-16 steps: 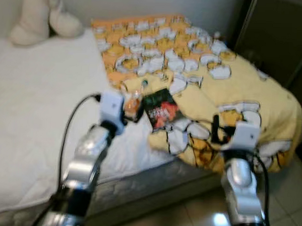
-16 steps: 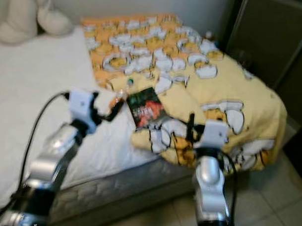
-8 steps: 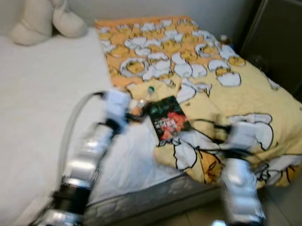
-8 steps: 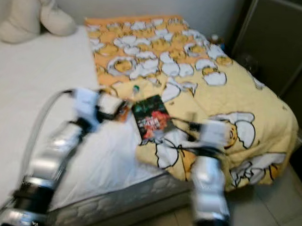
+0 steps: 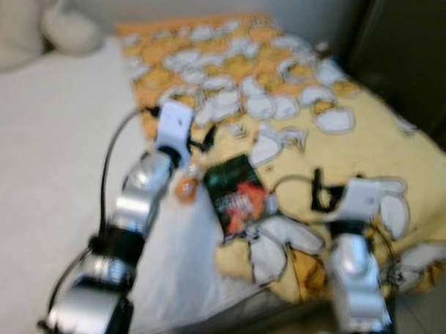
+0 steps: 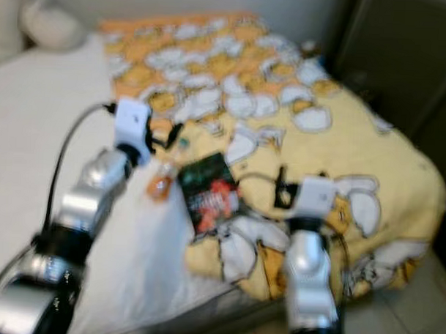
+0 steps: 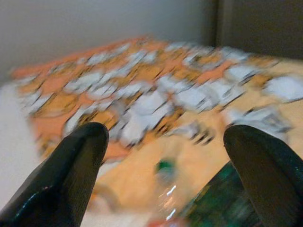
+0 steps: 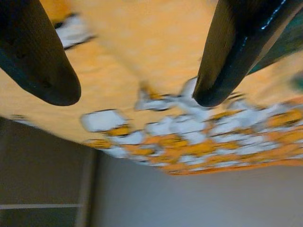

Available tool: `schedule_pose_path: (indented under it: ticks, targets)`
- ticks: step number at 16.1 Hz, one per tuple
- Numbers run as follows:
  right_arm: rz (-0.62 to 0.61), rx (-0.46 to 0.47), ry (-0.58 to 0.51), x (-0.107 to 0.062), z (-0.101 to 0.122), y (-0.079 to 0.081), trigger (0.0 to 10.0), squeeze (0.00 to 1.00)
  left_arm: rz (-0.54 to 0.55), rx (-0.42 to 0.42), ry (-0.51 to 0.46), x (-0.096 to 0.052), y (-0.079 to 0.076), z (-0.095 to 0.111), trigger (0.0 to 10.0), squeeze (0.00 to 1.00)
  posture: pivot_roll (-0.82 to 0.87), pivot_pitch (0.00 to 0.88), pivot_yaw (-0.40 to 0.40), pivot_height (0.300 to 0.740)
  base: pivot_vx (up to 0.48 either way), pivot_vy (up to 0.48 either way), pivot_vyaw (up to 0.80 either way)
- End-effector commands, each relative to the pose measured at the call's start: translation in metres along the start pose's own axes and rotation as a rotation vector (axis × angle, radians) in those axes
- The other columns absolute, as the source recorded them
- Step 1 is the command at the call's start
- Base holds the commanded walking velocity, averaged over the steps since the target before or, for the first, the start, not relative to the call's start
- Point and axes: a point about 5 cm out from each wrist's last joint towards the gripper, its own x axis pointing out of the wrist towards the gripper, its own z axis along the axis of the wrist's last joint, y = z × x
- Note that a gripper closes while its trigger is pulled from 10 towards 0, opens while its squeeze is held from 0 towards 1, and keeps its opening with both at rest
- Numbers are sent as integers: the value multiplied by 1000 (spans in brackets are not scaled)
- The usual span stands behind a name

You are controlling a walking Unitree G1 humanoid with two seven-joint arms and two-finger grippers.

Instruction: Clean up the room

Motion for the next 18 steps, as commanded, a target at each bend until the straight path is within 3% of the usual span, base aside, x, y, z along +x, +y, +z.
schedule_pose_path:
  ticks: [1, 2, 8, 11, 14, 18]
  targets:
    - [-13, -12, 0, -3, 2, -6, 10000, 0, 7, -6, 43, 4, -1, -5, 10000, 0, -114, 0, 66, 740, 0, 0, 0]
    - [-25, -18, 12, -11, 1, -10, 10000, 0, 2, -26, 94, 18, -5, -4, 10000, 0, -134, 0, 72, 740, 0, 0, 0]
    - [-35, -28, 39, -40, 4, -15, 10000, 0, -25, -34, 194, 33, -18, -8, 10000, 0, -228, 104, 95, 740, 0, 0, 0]
    - [163, -13, 107, -73, 4, -2, 10000, 0, 52, 41, 236, 34, -9, -12, 10000, 0, -284, 165, 84, 740, 0, 0, 0]
    - [266, -12, 173, -89, 2, -4, 10000, 0, 121, 70, 218, 35, 4, -5, 10000, 0, -307, 200, 63, 740, 0, 0, 0]
    - [414, -36, 244, -101, 1, -2, 10000, 0, 158, 74, 257, 31, 10, -14, 10000, 0, -305, 231, 33, 740, 0, 0, 0]
